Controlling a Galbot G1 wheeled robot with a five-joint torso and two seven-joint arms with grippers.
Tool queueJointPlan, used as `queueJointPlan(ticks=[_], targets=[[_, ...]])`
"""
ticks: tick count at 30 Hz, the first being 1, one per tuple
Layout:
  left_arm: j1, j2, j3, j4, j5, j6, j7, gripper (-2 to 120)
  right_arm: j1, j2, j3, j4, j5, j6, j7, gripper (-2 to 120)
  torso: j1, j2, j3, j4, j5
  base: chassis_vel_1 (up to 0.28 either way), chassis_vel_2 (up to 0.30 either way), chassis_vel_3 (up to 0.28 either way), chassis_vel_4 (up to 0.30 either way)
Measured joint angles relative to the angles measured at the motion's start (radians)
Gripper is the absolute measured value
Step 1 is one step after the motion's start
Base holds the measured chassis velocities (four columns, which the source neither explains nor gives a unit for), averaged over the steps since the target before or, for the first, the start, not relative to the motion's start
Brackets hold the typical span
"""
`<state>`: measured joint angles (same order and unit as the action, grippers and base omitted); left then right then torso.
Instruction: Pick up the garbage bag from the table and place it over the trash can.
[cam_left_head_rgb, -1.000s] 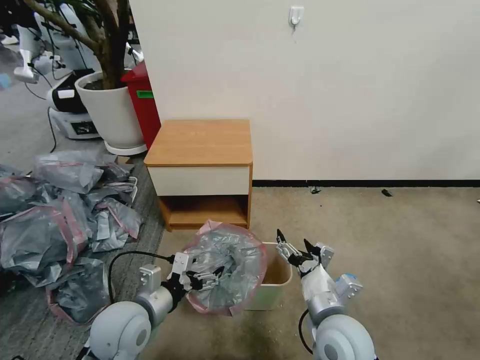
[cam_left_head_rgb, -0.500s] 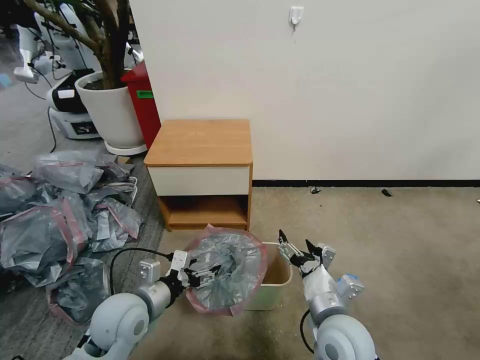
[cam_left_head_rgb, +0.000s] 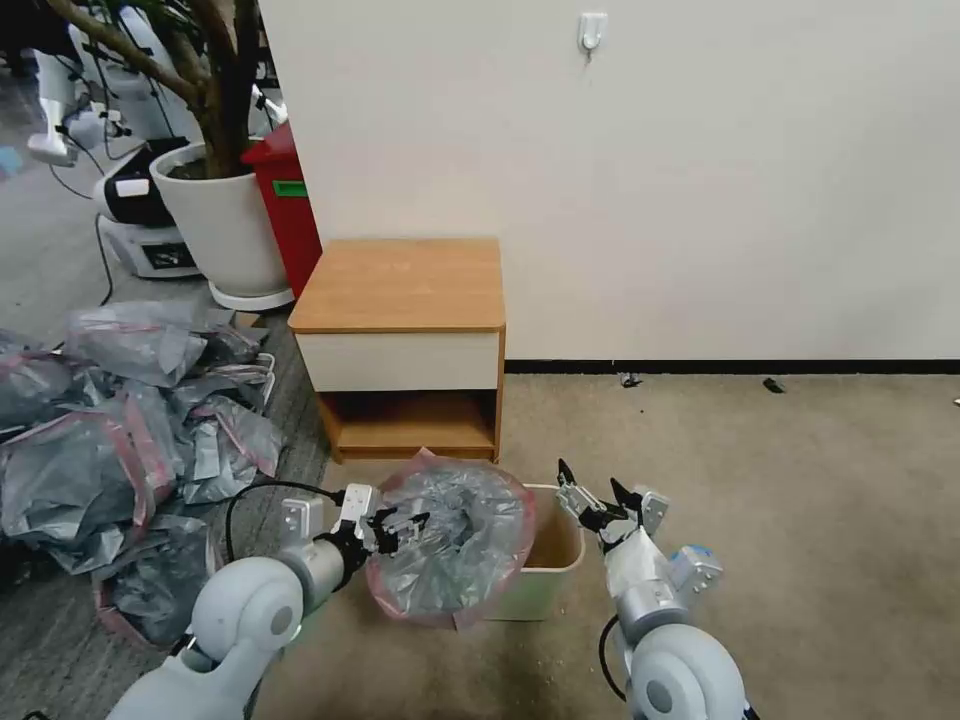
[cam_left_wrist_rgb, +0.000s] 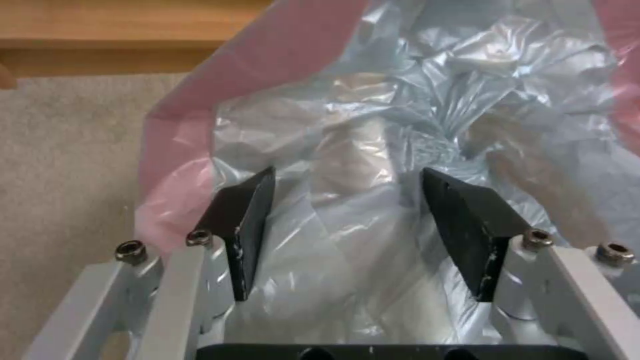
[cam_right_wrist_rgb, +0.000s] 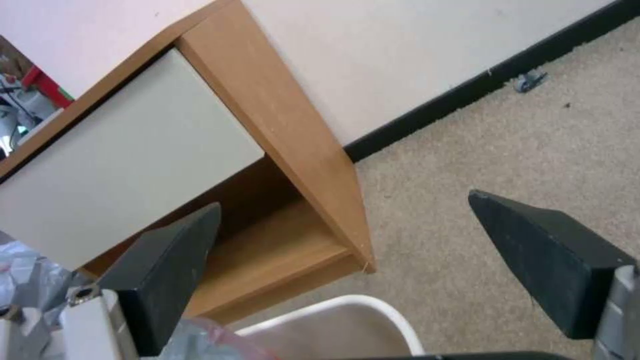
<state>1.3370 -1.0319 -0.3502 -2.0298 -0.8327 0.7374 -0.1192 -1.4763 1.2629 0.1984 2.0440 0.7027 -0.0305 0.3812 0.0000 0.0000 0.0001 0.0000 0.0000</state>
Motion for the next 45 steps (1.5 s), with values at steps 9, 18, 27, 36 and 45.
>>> queueJointPlan(ticks=[9, 18, 27, 36, 45], targets=[[-0.047, 0.063, 0.073, 0.023, -0.093, 0.0, -0.075, 61, 0.009, 0.002, 0.0, -0.016, 0.001, 0.003, 0.0, 96, 0.0, 0.0, 0.0, 0.0, 0.0, 0.0, 0.0, 0.0, 0.0], [-0.093, 0.083, 0.14, 0.043, -0.185, -0.001, -0.17, 61, 0.023, 0.008, -0.001, -0.029, 0.002, 0.003, 0.0, 96, 0.0, 0.0, 0.0, -0.0001, 0.0, 0.0, 0.0, 0.0, 0.0], [-0.125, 0.1, 0.186, 0.054, -0.242, -0.002, -0.229, 59, 0.025, 0.015, -0.002, -0.038, 0.002, 0.004, 0.0, 96, 0.0, 0.0, 0.0, 0.0, 0.0, 0.0, 0.0, 0.0, 0.0], [-0.147, 0.107, 0.222, 0.067, -0.279, -0.003, -0.27, 54, 0.024, 0.019, -0.003, -0.039, 0.002, 0.005, 0.0, 96, 0.0, 0.0, 0.0, 0.0, 0.0, 0.0, 0.0, 0.0, 0.0], [-0.184, 0.106, 0.262, 0.089, -0.342, -0.003, -0.332, 40, 0.026, 0.022, -0.003, -0.041, 0.001, 0.006, 0.0, 96, 0.0, 0.0, 0.0, 0.0, 0.0001, 0.0, 0.0, 0.0, 0.0]])
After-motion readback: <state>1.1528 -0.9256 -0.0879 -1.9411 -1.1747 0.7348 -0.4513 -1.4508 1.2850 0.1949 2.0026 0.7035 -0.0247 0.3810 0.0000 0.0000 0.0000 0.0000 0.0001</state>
